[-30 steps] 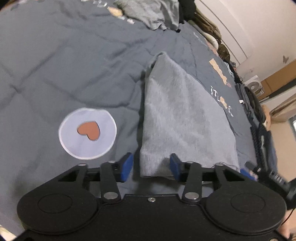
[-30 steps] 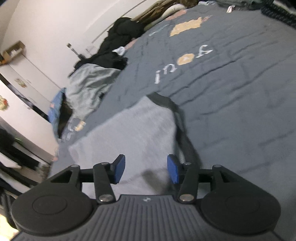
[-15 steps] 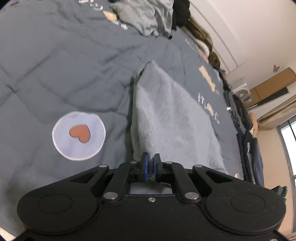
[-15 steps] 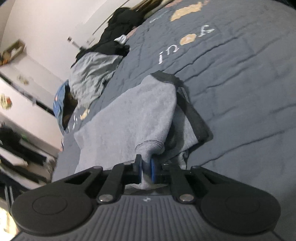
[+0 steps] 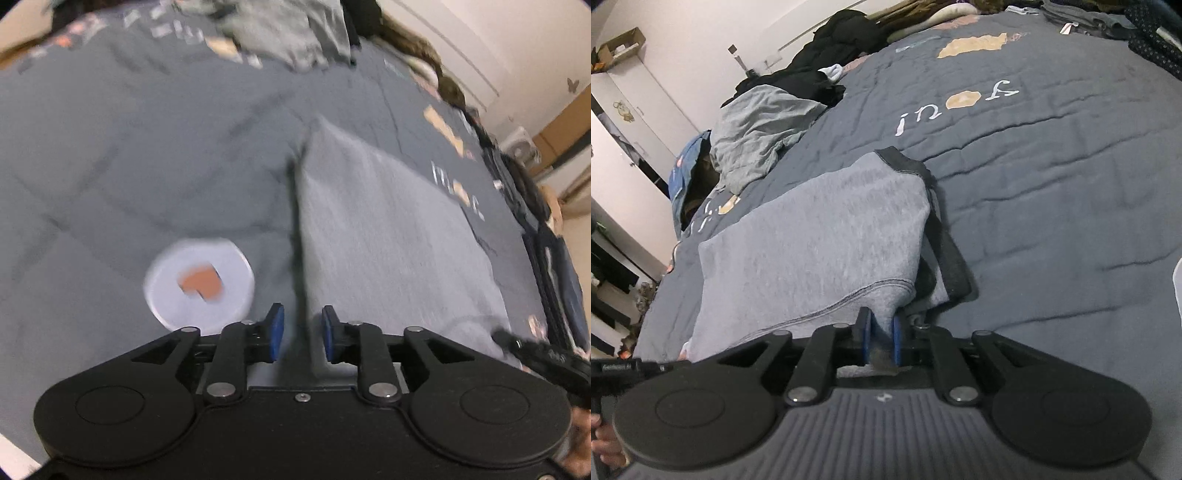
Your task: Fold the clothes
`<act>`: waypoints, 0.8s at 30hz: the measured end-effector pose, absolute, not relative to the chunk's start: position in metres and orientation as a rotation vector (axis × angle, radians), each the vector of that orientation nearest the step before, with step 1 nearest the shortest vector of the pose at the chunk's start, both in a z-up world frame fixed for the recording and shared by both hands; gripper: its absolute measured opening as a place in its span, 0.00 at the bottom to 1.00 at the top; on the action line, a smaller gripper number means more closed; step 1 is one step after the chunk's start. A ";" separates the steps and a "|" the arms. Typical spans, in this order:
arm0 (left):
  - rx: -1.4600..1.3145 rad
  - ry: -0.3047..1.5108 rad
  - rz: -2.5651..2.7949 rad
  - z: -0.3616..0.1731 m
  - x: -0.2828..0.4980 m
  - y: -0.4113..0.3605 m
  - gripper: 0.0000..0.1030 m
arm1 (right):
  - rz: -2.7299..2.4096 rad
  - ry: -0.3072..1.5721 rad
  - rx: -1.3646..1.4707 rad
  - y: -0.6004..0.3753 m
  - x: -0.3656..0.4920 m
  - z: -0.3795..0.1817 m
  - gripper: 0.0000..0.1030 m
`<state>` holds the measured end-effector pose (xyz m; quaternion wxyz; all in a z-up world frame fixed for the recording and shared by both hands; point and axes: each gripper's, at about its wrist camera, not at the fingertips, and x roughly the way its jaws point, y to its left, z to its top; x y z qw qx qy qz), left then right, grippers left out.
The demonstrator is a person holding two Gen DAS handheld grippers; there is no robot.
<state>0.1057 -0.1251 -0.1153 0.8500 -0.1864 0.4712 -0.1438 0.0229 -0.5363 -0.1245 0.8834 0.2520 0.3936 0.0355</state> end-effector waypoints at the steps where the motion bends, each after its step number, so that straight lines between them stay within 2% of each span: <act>1: -0.418 0.975 -0.303 -0.113 0.107 -0.121 0.39 | 0.076 0.825 0.541 -0.538 0.023 -0.124 0.10; 3: -0.480 0.956 -0.332 -0.113 0.112 -0.116 0.51 | 0.070 0.825 0.578 -0.544 0.020 -0.121 0.14; 6: -0.544 0.973 -0.364 -0.125 0.122 -0.119 0.51 | 0.063 0.818 0.647 -0.550 0.016 -0.118 0.19; 10: -0.597 1.072 -0.381 -0.154 0.135 -0.125 0.51 | 0.077 0.785 0.787 -0.559 0.010 -0.120 0.33; 13: -0.652 1.072 -0.395 -0.167 0.140 -0.123 0.51 | 0.103 0.759 0.842 -0.562 0.009 -0.121 0.38; 24: -0.704 1.085 -0.521 -0.183 0.146 -0.141 0.51 | 0.164 0.735 0.882 -0.562 0.010 -0.121 0.42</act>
